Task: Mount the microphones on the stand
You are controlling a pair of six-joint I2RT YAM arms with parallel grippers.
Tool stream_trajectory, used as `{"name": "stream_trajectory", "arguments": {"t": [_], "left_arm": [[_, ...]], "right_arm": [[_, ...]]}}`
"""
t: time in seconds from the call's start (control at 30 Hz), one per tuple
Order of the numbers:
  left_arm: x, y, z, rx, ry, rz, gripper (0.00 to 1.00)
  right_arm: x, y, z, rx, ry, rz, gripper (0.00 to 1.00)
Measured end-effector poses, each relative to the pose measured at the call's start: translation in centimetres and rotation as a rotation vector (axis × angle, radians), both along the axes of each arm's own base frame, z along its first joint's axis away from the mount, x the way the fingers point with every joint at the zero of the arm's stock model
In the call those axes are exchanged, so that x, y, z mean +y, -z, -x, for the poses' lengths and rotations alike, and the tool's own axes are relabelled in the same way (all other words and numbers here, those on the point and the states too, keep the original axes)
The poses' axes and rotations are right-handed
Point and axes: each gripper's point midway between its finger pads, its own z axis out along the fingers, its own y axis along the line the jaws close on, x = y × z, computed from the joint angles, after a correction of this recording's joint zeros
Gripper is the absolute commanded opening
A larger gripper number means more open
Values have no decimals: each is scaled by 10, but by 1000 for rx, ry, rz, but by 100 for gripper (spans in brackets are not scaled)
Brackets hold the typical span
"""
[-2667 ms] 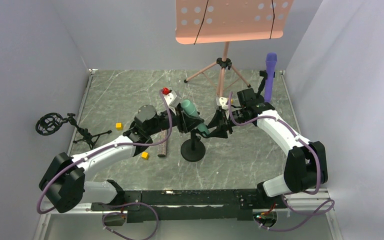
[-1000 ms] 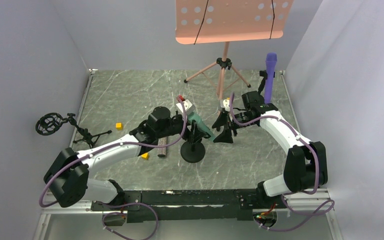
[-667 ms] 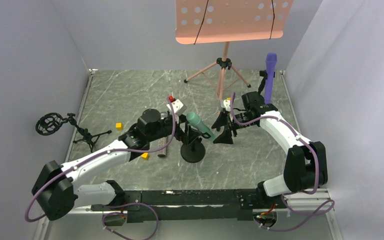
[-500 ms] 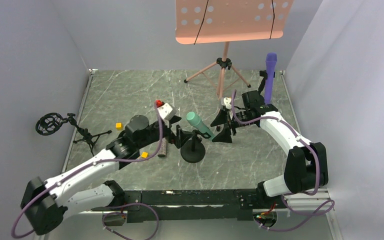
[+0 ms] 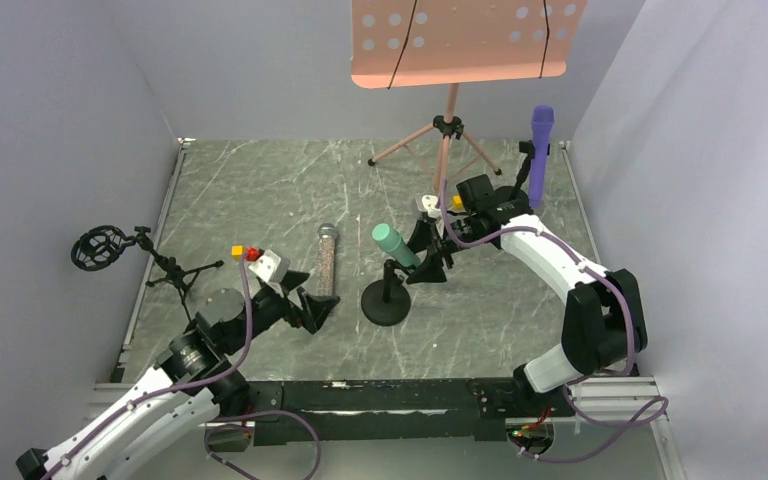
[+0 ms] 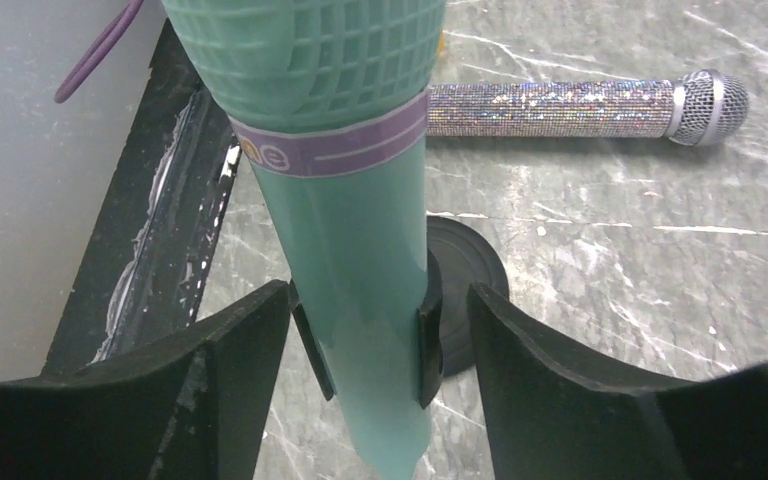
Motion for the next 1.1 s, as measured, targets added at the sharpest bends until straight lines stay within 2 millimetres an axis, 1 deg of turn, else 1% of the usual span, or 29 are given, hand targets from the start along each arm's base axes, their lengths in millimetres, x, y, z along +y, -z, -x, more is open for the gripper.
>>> {"name": "stream_trajectory", "arguments": {"t": [0.07, 0.17, 0.27, 0.37, 0.47, 0.53, 0.63, 0.7, 0.73, 0.77, 0.83, 0.9, 0.93, 1.03, 1.1], "left_arm": [[7, 20, 5, 57, -26, 14, 99], [14, 34, 10, 102, -52, 36, 99], [18, 33, 12, 114, -72, 69, 99], [21, 31, 12, 116, -87, 83, 99], [22, 33, 13, 128, -90, 71, 99], [23, 33, 13, 133, -92, 64, 99], [22, 30, 13, 131, -92, 65, 99], [22, 29, 13, 130, -92, 65, 99], [22, 29, 13, 130, -92, 65, 99], [22, 29, 13, 130, -91, 65, 99], [22, 30, 13, 131, -90, 62, 99], [22, 30, 13, 131, -88, 60, 99], [22, 30, 13, 131, -87, 60, 99], [22, 30, 13, 131, -87, 60, 99], [22, 30, 13, 130, -87, 60, 99]], "right_arm": [[2, 3, 3, 7, -12, 4, 58], [5, 5, 6, 12, -23, 11, 46], [5, 5, 5, -3, -26, 15, 35], [4, 5, 4, -7, -18, 22, 28], [-1, 3, 1, -22, 10, 41, 25], [-14, 0, -5, -30, 66, 59, 24], [-48, -8, -22, -40, 201, 77, 24], [-78, -15, -37, -52, 319, 85, 24], [-98, -20, -45, -61, 390, 87, 24], [-110, -23, -49, -58, 435, 86, 24], [-144, -26, -56, -42, 552, 89, 24], [-179, -25, -66, -44, 671, 109, 24], [-200, -24, -71, -45, 738, 120, 24], [-255, -22, -81, -39, 899, 151, 23], [-284, -21, -88, -36, 974, 172, 24]]}}
